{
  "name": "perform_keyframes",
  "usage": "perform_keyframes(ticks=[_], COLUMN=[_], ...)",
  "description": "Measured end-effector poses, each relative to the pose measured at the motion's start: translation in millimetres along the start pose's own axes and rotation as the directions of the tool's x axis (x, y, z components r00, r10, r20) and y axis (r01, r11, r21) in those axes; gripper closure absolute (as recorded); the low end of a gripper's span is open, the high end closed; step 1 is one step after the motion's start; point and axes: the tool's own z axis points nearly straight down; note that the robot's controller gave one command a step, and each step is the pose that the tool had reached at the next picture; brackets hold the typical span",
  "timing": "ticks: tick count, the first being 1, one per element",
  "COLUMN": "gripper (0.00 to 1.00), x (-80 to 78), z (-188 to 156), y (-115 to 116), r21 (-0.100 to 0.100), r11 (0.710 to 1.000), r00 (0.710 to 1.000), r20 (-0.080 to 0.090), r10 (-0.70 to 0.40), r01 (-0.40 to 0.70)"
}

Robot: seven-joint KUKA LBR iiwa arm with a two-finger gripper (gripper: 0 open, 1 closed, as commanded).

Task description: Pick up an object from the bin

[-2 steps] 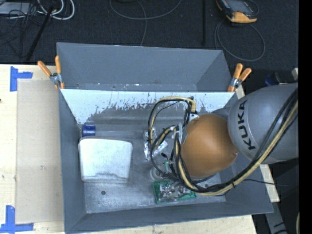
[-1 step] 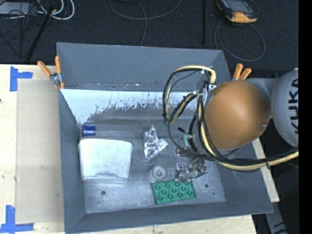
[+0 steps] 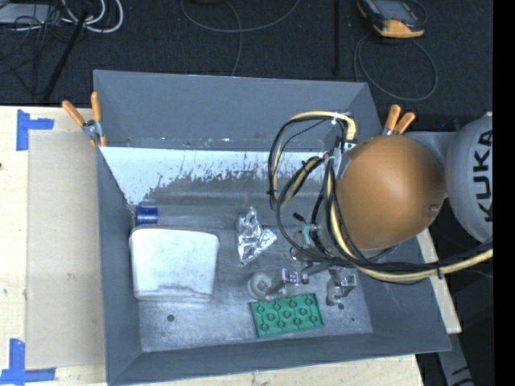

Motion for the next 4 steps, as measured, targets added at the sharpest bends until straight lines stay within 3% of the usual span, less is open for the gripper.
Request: perform_keyframes(ticks=[1,2,3,4], gripper=[0.0,0.0,0.0,0.0], x=[59.0,28.5,-23.6,25.9], z=[114,59,111,121], y=[-56,2,-9,-21], r21=[0.002,-0.001,-0.003,0.007], r11=[0.997,0.984,0.99,0.979], r00=[0.997,0.984,0.99,0.979], r20=[0.001,0.0,-0.003,0.006], r10=[-0.072,-0.18,-0.138,-0.202], r01=[0.072,0.18,0.138,0.202])
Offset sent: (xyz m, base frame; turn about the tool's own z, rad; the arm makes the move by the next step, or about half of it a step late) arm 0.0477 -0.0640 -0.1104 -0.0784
